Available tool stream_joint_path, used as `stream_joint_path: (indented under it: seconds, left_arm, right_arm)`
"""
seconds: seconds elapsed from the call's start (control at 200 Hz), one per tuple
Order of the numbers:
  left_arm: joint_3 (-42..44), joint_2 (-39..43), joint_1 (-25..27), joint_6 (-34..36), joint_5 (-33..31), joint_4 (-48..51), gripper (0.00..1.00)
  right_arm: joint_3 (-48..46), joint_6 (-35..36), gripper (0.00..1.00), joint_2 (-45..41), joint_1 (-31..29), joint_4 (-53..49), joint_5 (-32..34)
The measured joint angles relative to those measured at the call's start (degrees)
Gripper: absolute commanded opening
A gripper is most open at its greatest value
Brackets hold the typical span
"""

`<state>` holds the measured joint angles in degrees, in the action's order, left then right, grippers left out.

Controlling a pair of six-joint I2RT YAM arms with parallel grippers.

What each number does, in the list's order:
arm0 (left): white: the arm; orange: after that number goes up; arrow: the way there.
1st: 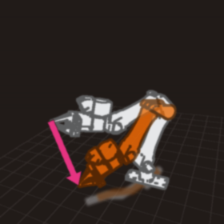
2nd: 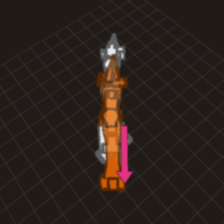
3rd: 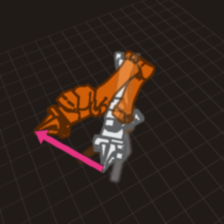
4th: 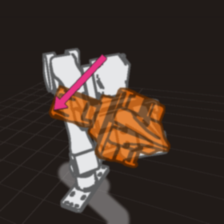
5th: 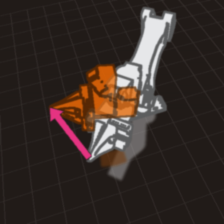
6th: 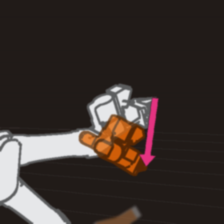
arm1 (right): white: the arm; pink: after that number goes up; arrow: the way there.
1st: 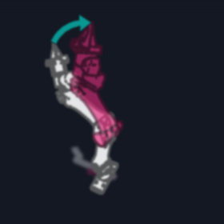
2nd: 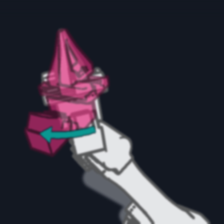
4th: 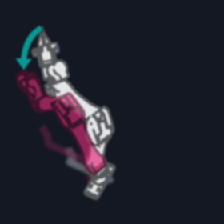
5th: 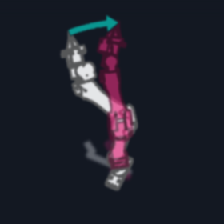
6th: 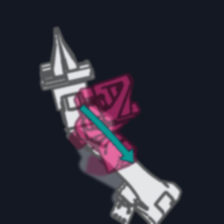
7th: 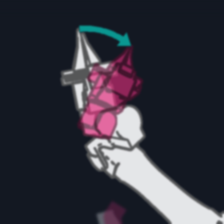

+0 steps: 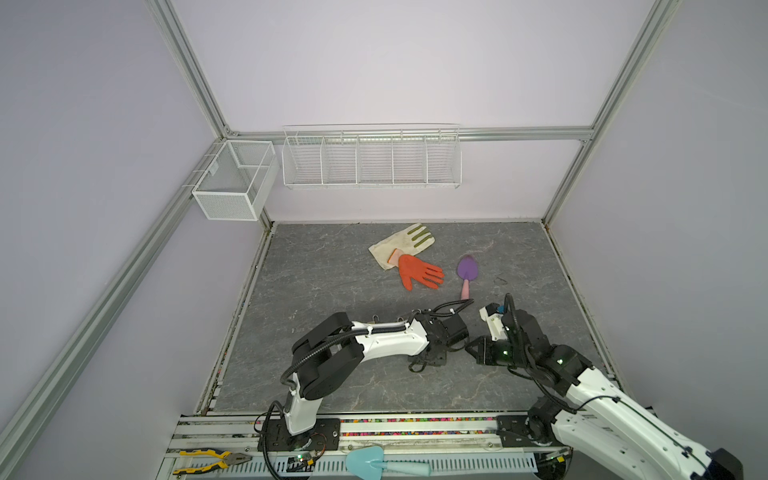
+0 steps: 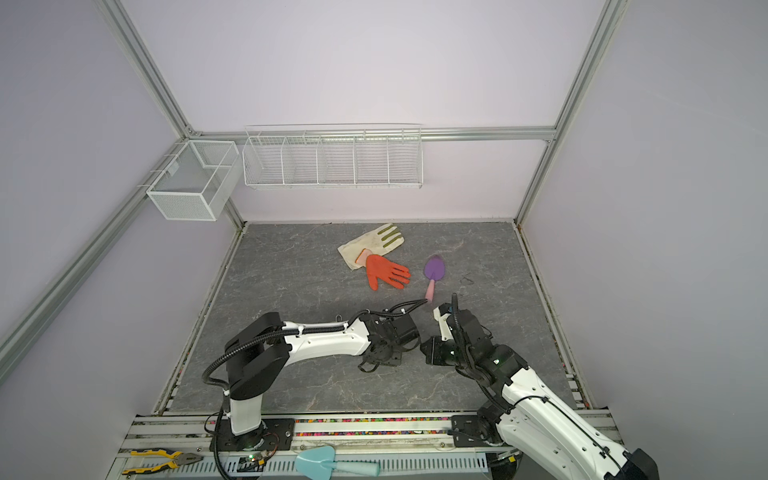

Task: Unlock with the key
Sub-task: 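Lift the blue padlock with the left gripper toward the key in the right gripper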

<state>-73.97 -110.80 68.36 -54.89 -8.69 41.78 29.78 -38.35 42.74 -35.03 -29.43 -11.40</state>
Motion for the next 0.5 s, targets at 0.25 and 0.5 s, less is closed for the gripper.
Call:
stream_joint_path:
  seconds: [0.25, 0.5]
  left_arm:
    - [1.2, 2.9, -0.2, 0.0, -1.7, -1.0, 0.25]
    - [1.3, 15.8, -4.1, -1.6, -7.2, -1.1, 0.19]
  right_arm:
    - [1.6, 2.7, 0.06, -0.4, 0.0, -2.5, -0.2]
    - [5.6, 6.1, 0.06, -2.5, -0.4, -4.1, -0.2]
